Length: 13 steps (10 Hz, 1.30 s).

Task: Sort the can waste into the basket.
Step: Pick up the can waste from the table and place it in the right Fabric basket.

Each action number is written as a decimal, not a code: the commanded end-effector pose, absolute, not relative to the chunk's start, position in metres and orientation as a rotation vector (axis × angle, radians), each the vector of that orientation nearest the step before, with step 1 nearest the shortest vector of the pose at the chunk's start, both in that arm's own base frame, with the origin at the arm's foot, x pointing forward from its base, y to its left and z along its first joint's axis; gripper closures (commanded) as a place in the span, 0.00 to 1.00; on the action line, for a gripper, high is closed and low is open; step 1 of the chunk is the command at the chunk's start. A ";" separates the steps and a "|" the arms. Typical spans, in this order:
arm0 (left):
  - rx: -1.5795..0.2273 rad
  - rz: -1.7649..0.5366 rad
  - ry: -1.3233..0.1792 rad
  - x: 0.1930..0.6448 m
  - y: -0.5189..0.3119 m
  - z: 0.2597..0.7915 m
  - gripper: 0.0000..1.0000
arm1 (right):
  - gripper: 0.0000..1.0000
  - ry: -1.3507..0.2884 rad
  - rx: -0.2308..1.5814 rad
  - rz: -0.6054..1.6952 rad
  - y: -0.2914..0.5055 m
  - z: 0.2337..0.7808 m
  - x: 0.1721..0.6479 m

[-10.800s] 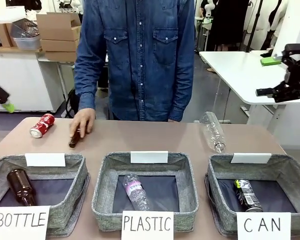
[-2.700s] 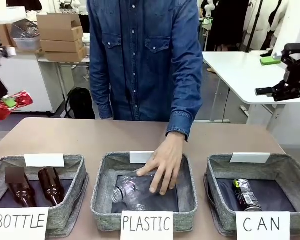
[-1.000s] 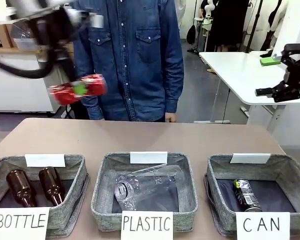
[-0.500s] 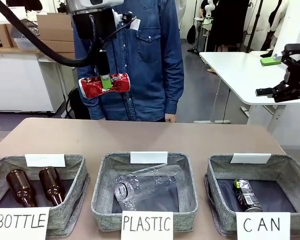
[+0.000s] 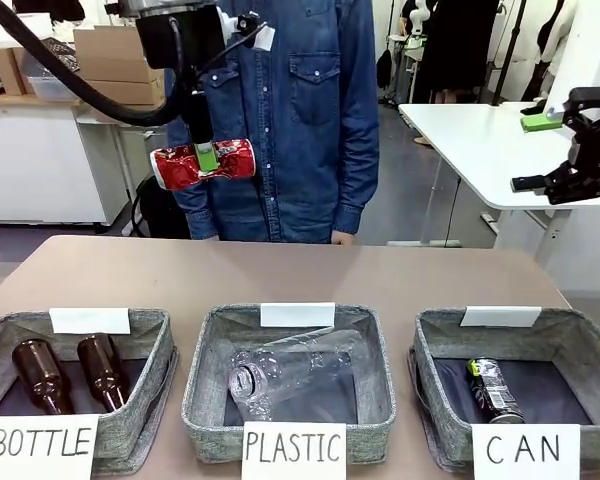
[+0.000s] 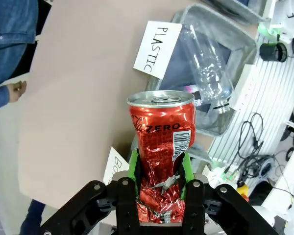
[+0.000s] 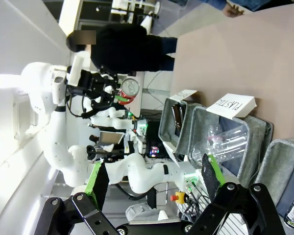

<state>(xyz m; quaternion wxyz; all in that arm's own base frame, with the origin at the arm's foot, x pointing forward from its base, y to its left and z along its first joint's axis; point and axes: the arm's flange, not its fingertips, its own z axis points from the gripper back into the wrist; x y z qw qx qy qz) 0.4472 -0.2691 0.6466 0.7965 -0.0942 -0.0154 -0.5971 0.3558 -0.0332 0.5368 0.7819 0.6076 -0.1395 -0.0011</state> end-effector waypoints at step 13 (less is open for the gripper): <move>-0.202 -1.282 -0.033 0.447 -0.269 0.647 0.63 | 0.00 -0.360 1.335 0.084 -0.035 0.556 0.336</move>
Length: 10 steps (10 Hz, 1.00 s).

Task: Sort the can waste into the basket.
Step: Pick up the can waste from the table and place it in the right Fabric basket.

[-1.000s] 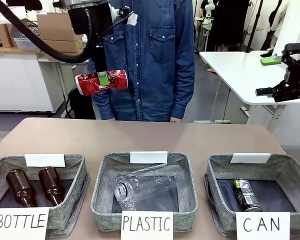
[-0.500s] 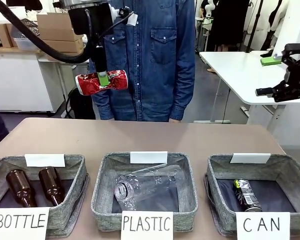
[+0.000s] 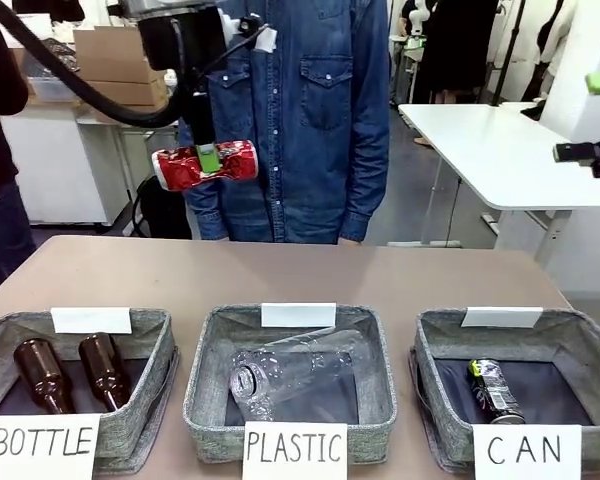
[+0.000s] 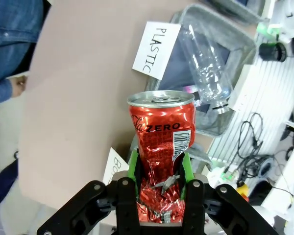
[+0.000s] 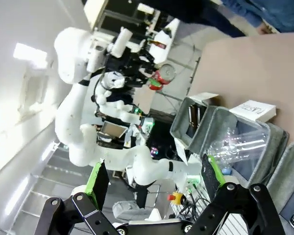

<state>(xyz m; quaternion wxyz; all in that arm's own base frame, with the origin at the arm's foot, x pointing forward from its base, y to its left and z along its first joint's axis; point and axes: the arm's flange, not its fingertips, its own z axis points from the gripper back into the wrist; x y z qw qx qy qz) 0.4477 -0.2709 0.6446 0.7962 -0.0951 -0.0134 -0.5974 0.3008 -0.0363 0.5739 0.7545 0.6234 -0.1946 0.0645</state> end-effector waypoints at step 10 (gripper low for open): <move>-0.264 -1.520 -0.303 0.396 -0.505 0.603 0.63 | 0.00 -0.189 1.210 -0.324 -0.181 0.520 0.262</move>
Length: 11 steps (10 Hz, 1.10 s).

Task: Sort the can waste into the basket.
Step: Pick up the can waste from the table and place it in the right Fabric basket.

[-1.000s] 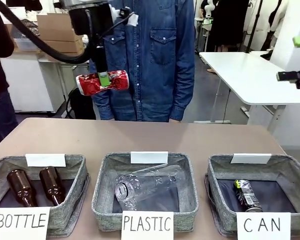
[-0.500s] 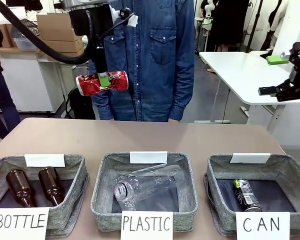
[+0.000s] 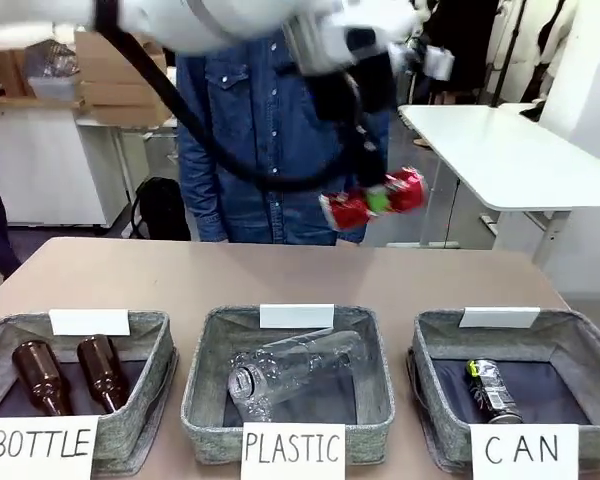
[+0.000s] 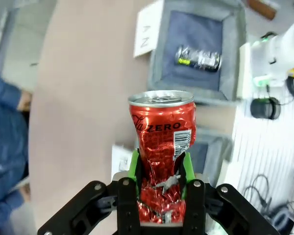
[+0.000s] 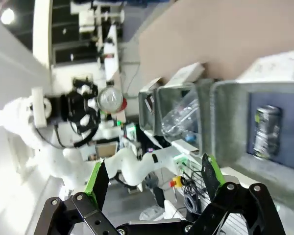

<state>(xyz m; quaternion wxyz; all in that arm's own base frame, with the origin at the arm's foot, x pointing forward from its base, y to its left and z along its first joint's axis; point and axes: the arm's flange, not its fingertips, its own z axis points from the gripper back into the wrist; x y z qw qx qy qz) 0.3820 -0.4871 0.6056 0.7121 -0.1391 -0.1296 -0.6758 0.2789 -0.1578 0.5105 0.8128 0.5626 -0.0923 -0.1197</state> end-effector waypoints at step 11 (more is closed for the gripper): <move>-0.273 -1.915 -0.056 0.359 -0.693 0.493 0.63 | 0.00 -0.319 1.154 -0.477 -0.244 0.505 0.199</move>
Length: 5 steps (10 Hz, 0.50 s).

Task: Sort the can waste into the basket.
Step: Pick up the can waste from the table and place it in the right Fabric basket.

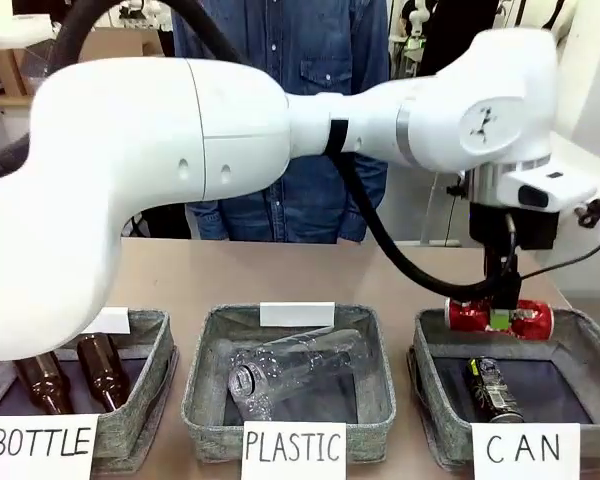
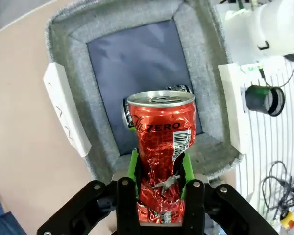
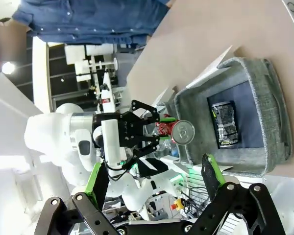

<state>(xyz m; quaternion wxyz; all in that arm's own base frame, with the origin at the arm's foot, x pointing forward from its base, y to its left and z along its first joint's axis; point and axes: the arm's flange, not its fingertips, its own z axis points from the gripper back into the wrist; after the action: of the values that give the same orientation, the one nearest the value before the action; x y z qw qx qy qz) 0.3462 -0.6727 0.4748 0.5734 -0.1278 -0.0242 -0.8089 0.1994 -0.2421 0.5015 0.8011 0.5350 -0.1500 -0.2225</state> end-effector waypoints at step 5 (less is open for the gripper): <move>-0.280 -1.932 -0.022 0.359 -0.691 0.492 0.00 | 0.00 -0.319 1.154 -0.477 -0.244 0.505 0.199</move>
<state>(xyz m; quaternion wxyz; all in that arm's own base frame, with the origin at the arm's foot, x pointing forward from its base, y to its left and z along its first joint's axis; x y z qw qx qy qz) 0.3474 -0.6739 0.4815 0.5657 -0.1321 -0.0103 -0.8139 0.1989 -0.2426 0.5014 0.8006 0.5354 -0.1506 -0.2230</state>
